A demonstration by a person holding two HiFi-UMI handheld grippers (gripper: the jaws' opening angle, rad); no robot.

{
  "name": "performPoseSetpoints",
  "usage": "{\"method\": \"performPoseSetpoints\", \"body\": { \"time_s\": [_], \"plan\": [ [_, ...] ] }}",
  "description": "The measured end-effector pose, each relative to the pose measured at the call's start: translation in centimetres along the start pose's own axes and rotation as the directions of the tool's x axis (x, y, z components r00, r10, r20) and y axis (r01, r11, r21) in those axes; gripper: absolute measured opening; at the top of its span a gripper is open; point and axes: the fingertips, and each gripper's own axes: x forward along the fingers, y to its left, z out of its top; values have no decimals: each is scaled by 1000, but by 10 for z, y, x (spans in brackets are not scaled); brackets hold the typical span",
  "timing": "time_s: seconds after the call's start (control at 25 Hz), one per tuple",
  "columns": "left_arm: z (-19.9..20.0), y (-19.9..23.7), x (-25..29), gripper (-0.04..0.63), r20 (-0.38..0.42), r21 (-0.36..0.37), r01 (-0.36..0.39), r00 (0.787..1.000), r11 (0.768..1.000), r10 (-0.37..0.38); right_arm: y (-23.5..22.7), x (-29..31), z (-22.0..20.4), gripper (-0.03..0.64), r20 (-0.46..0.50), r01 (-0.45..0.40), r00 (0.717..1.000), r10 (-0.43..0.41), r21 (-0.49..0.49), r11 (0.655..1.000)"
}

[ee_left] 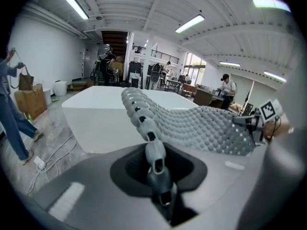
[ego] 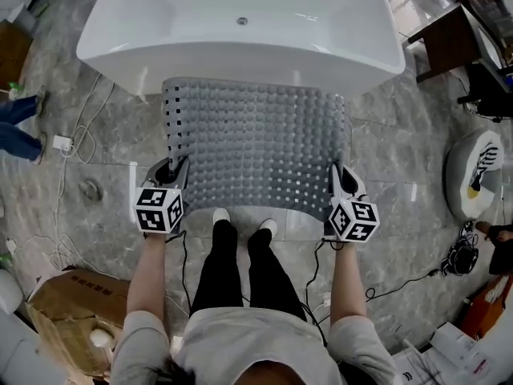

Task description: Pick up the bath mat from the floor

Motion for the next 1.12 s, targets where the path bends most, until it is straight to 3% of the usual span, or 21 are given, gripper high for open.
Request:
{"method": "performPoseSetpoints", "body": {
  "time_s": [0.44,1.12],
  "plan": [
    [67,-12,-78,66,89,29,-8,996,1000,6,27,-67,76,35,74,-5,997,6,-10,1000],
    [143,-23,-137,66,246,66,-24,969,998,7,44,-114,166,35,225,-10,974,22,-54,999]
  ]
}}
